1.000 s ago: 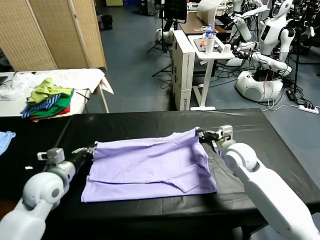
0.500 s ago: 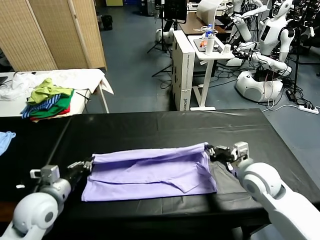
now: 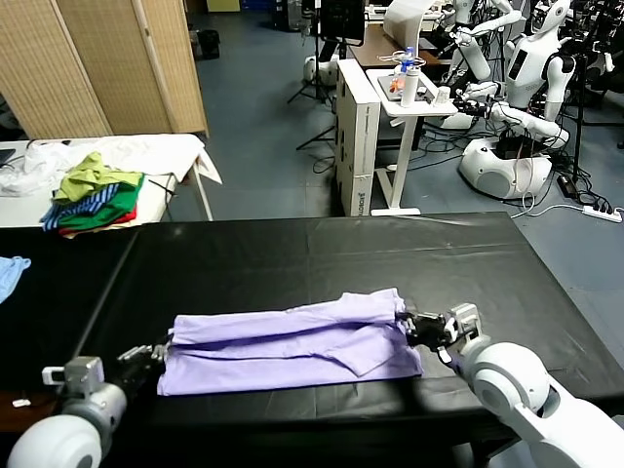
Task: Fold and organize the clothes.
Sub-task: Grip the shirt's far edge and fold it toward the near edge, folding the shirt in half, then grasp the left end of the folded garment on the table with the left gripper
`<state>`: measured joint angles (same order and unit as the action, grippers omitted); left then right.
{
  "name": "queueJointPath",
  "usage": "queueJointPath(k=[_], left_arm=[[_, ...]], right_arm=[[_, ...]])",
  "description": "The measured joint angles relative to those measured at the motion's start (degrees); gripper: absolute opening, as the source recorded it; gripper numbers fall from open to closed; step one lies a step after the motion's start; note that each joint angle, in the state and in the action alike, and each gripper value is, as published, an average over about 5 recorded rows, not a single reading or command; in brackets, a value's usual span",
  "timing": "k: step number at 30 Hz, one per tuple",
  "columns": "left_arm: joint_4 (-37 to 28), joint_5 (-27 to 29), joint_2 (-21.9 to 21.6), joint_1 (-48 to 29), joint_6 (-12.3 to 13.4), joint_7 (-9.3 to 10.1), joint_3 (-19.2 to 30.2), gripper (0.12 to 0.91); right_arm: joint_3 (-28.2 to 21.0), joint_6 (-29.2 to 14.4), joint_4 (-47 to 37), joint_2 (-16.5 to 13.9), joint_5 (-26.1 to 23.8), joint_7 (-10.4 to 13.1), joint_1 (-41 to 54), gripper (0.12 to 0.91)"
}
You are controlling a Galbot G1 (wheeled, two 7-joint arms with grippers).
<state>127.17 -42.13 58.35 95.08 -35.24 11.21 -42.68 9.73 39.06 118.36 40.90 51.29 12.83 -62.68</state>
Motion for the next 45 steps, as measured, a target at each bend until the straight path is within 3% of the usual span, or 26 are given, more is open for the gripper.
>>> queueJointPath(k=[4, 7, 9, 15, 19, 23, 32, 38, 45], left_arm=[[-0.20, 1.93, 0.73, 0.79, -0.02, -0.03, 0.61, 0.217], [0.05, 2.97, 1.30, 1.44, -0.19, 0.27, 0.92, 0.228], [0.54, 3.33, 1.70, 1.95, -0.27, 0.70, 0.93, 0.276], [2.56, 3.75, 3.04, 3.46, -0.87, 2.45, -0.34, 0.622], [3.08, 3.66, 3.95, 3.12, -0.63, 2.65, -1.76, 0.834], [1.92, 2.87, 4.10, 0.71, 0.16, 3.06, -1.94, 0.902], [-3.92, -0.25, 4.55, -8.09, 1.50, 2.84, 1.97, 0.907], [-7.98, -1.58, 4.74, -11.13, 1.66, 2.51, 3.22, 0.907], [-11.03, -1.48, 4.76, -12.41, 1.93, 1.73, 3.58, 0.907]], right_arm=[[0.52, 0.87, 0.79, -0.47, 0.04, 0.15, -0.77, 0.176], [1.30, 1.44, 1.58, -0.94, 0.30, 0.33, -1.60, 0.313], [2.15, 1.84, 2.36, -1.29, 0.82, 0.45, -2.42, 0.444], [5.73, 1.27, 4.34, -1.06, 2.62, 0.66, -4.59, 0.796], [6.77, -1.21, 3.03, 0.94, 2.40, 1.50, -3.67, 0.896], [6.11, -3.06, -0.51, 4.47, 0.51, 2.30, -0.70, 0.906], [3.14, -3.64, -11.04, 13.04, -3.17, 3.42, 6.24, 0.892], [1.87, -3.78, -15.85, 16.46, -4.84, 3.43, 8.12, 0.774], [1.17, -3.36, -18.04, 18.57, -5.50, 3.56, 8.51, 0.737]])
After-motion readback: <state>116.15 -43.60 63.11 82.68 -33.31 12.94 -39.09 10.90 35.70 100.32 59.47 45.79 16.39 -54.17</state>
